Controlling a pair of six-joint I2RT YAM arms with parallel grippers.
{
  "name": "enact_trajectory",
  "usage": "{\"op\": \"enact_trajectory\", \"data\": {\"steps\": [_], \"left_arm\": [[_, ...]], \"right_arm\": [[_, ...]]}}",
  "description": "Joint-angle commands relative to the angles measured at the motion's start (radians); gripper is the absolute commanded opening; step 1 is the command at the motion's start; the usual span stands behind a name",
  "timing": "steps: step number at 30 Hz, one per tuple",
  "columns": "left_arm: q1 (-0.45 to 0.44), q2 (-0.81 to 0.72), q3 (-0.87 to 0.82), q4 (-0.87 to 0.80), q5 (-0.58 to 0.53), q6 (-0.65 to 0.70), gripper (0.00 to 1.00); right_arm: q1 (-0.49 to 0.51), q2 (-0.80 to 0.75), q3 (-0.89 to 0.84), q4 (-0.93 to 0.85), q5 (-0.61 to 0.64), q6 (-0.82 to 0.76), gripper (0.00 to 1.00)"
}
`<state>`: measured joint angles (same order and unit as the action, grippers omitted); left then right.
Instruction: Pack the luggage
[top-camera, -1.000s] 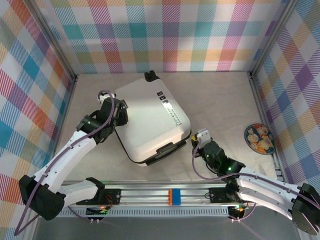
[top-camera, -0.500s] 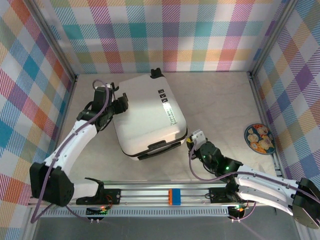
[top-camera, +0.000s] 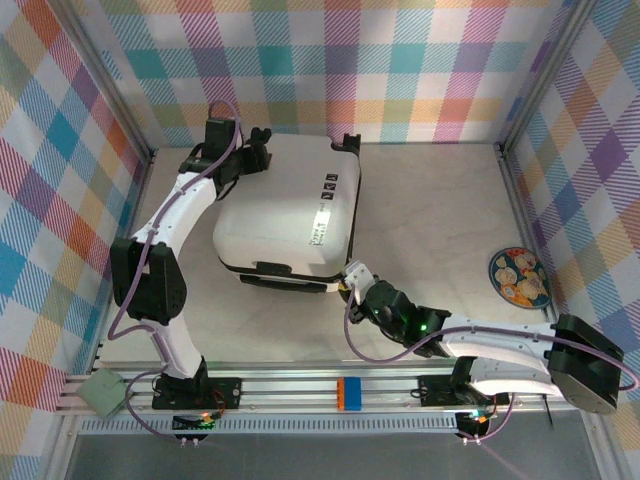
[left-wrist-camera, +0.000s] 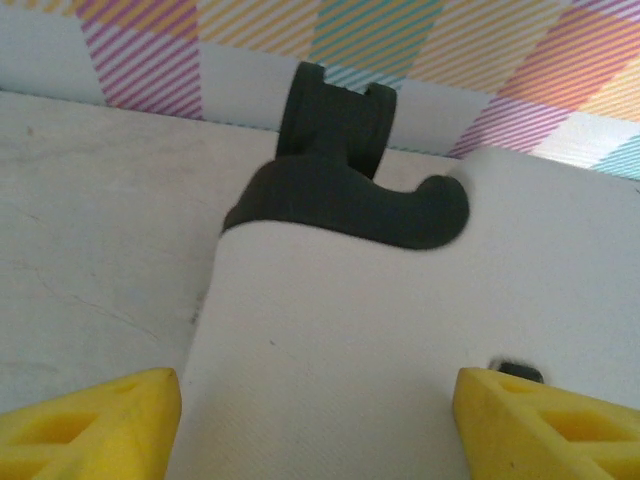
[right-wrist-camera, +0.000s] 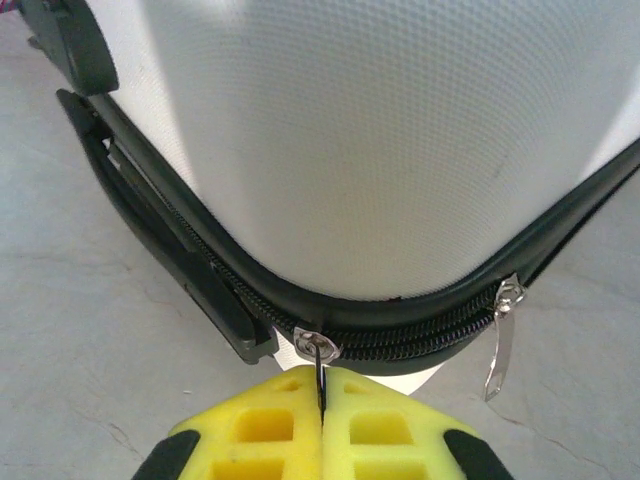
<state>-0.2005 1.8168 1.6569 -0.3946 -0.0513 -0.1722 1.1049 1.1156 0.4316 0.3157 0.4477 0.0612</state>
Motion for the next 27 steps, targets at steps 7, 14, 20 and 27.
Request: {"op": "enact_trajectory", "data": {"steps": [7, 14, 20, 27], "left_arm": [[-0.349, -0.142, 0.070, -0.161, -0.231, 0.139, 0.73], [-0.653, -0.011, 0.182, -0.229, -0.289, 0.210, 0.72], [-0.753, 0.166, 0.352, -0.346, -0.361, 0.224, 0.71], [-0.781, 0.307, 0.424, -0.420, -0.423, 0.214, 0.68]], "right_arm": [[0.012, 0.031, 0.029, 0.130, -0.090, -0.014, 0.00], [0.012, 0.023, -0.006, 0.171, -0.084, 0.001, 0.00], [0.013, 0.033, -0.036, 0.223, -0.076, 0.011, 0.00], [0.012, 0.046, -0.050, 0.253, -0.055, 0.009, 0.00]]}}
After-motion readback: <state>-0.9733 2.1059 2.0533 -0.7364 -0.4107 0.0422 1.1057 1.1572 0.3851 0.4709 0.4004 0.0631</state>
